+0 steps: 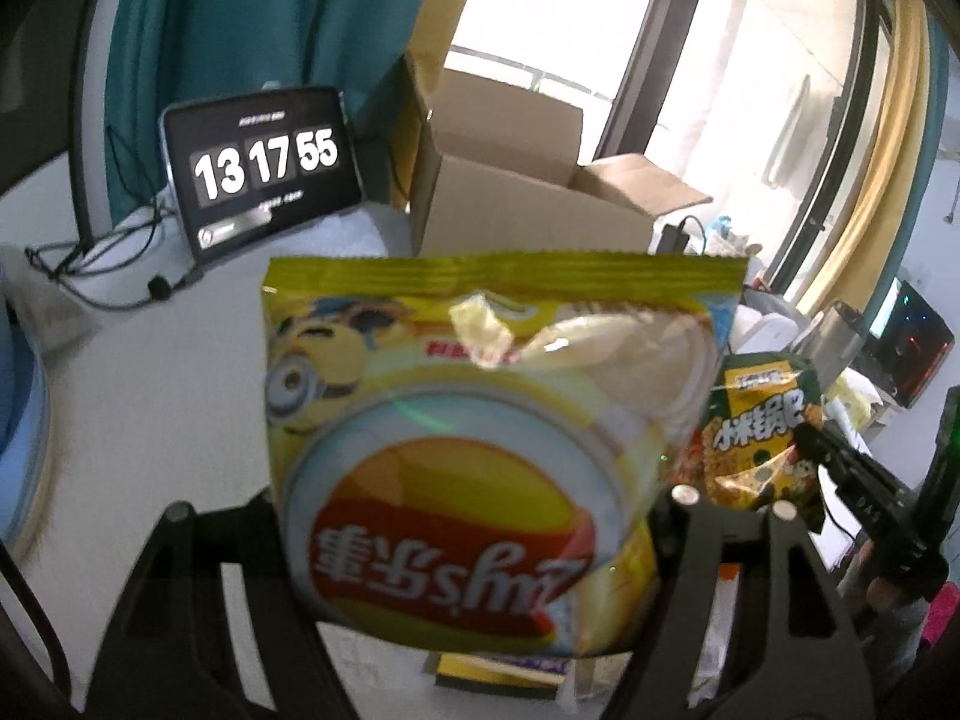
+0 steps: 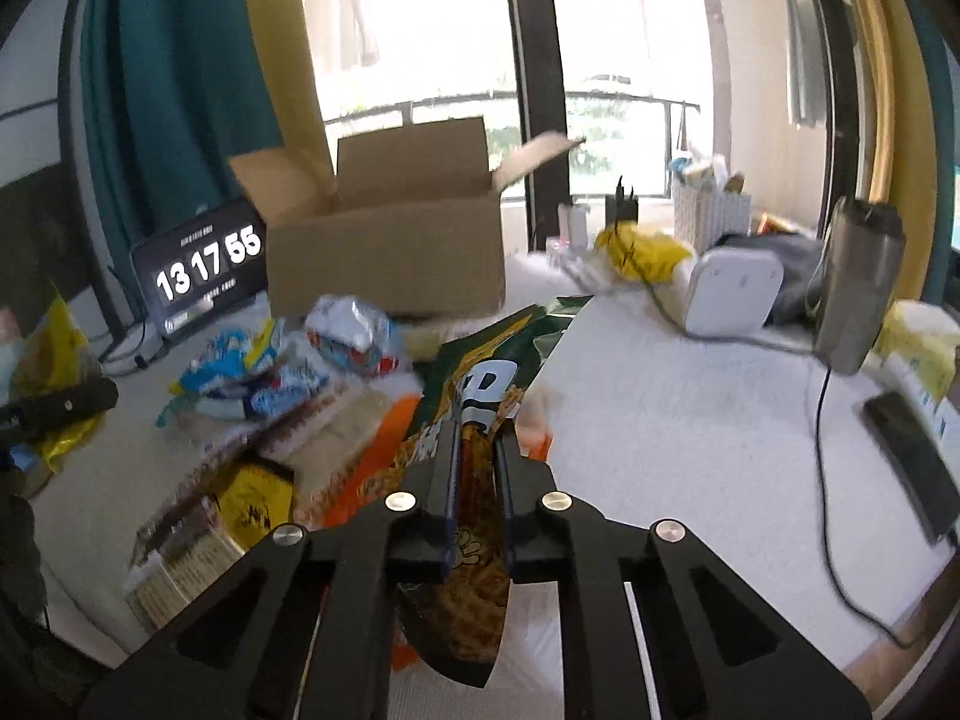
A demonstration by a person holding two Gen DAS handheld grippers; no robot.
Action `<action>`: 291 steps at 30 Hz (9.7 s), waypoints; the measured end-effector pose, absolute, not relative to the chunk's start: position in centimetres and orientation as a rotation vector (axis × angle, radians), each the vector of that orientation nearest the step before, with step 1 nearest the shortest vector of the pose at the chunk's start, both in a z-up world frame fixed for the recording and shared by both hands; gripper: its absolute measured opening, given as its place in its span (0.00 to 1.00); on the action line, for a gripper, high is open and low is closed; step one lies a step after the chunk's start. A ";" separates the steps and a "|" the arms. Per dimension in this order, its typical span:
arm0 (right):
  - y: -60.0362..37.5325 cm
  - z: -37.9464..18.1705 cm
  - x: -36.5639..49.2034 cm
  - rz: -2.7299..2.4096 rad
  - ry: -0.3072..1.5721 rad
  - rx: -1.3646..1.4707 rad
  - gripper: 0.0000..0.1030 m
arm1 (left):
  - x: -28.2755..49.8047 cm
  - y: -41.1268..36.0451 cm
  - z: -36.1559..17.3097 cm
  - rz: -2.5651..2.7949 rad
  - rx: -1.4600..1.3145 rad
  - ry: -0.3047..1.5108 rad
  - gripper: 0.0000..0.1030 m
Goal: Organize snacks
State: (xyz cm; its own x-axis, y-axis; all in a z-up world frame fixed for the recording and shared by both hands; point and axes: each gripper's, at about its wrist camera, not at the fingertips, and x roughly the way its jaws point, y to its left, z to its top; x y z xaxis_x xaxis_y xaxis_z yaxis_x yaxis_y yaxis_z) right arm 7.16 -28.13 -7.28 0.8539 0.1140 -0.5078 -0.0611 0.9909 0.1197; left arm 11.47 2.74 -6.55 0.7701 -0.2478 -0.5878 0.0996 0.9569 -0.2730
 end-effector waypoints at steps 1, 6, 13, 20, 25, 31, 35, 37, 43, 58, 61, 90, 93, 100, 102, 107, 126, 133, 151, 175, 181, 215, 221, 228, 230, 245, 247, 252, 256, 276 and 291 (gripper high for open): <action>-28.2 -6.9 7.2 0.093 0.531 0.099 0.10 | 11.6 2.7 -6.2 -0.191 -0.229 0.661 0.72; -28.7 -4.8 7.7 0.100 0.477 0.083 0.10 | 12.4 2.3 -4.1 -0.193 -0.197 0.616 0.72; -29.3 -2.2 10.0 0.118 0.421 0.069 0.10 | 14.6 1.6 -1.6 -0.201 -0.160 0.568 0.72; -29.2 0.5 13.4 0.145 0.355 0.035 0.10 | 18.1 0.8 0.8 -0.204 -0.120 0.514 0.72; -29.1 2.1 16.5 0.162 0.314 0.020 0.10 | 20.9 0.5 2.4 -0.200 -0.101 0.477 0.72; -29.1 3.7 19.9 0.174 0.268 0.011 0.10 | 23.5 -0.2 3.9 -0.183 -0.057 0.423 0.72; -29.2 4.6 22.0 0.185 0.239 0.007 0.10 | 25.4 -0.8 4.6 -0.182 -0.036 0.401 0.72; -29.0 5.1 23.0 0.191 0.229 0.001 0.10 | 26.0 -1.1 4.8 -0.180 -0.025 0.384 0.72; -28.5 5.8 26.0 0.210 0.214 -0.006 0.10 | 29.0 -1.2 5.5 -0.164 -0.036 0.364 0.72; -27.1 5.8 33.3 0.251 0.235 -0.034 0.10 | 37.7 -1.5 4.6 -0.110 -0.054 0.376 0.74; -26.8 5.5 34.9 0.253 0.244 -0.038 0.10 | 39.9 -1.8 4.4 -0.107 -0.054 0.387 0.74; -22.3 2.2 37.2 0.464 0.391 -0.059 0.57 | 45.2 -1.6 4.0 -0.211 -0.212 0.504 0.95; -20.5 1.7 37.4 0.509 0.404 -0.071 0.58 | 45.0 -2.0 4.0 -0.238 -0.221 0.514 0.95; -18.9 1.6 38.3 0.573 0.398 -0.057 0.56 | 43.8 -2.2 4.0 -0.286 -0.250 0.539 0.95; -18.6 1.6 38.4 0.561 0.394 -0.065 0.15 | 43.5 -2.2 4.0 -0.288 -0.245 0.540 0.95; -19.8 0.8 40.4 0.413 0.434 -0.058 0.00 | 43.1 -1.4 4.7 -0.294 -0.262 0.536 0.95; -21.0 -0.3 40.6 0.438 0.489 0.009 0.56 | 44.3 0.2 4.0 -0.202 -0.207 0.527 0.95; -21.2 0.4 38.8 0.411 0.485 0.000 0.56 | 41.1 0.5 3.8 -0.162 -0.146 0.514 0.95; -21.8 2.7 28.2 0.405 0.439 -0.033 0.56 | 29.2 1.6 2.9 -0.159 -0.087 0.475 0.95; -20.3 -4.7 26.2 0.475 0.598 -0.086 0.75 | 25.2 4.6 -9.4 -0.122 -0.128 0.752 0.95; -18.4 -6.8 27.4 0.512 0.656 -0.129 0.75 | 26.2 4.5 -11.5 -0.155 -0.186 0.820 0.95; -17.3 -8.2 28.9 0.547 0.731 -0.165 0.44 | 26.6 0.7 -11.0 -0.257 -0.081 0.843 0.79; -19.3 -5.1 27.6 0.538 0.656 -0.120 0.44 | 25.6 1.5 -8.5 -0.256 -0.113 0.784 0.75; -21.5 -1.6 27.0 0.501 0.569 -0.094 0.44 | 25.4 1.9 -5.5 -0.250 -0.120 0.706 0.70; -22.1 -0.8 26.9 0.495 0.547 -0.091 0.44 | 25.6 2.0 -4.9 -0.244 -0.117 0.697 0.69; -25.2 3.4 27.3 0.461 0.435 -0.080 0.44 | 27.2 0.7 0.2 -0.256 -0.072 0.586 0.68; -25.5 3.8 27.7 0.454 0.425 -0.082 0.44 | 27.6 0.4 1.0 -0.260 -0.064 0.569 0.68; -26.2 4.5 28.8 0.443 0.410 -0.078 0.44 | 29.2 -0.3 2.8 -0.257 -0.049 0.521 0.68; -26.6 5.1 30.0 0.431 0.396 -0.085 0.44 | 31.0 -0.7 3.9 -0.246 -0.043 0.491 0.68; -26.4 5.0 39.7 0.386 0.407 -0.093 0.44 | 43.3 -3.4 4.1 -0.204 -0.003 0.461 0.69; -27.5 5.2 43.2 0.312 0.348 -0.007 0.94 | 47.1 -2.7 4.8 -0.220 -0.084 0.456 0.99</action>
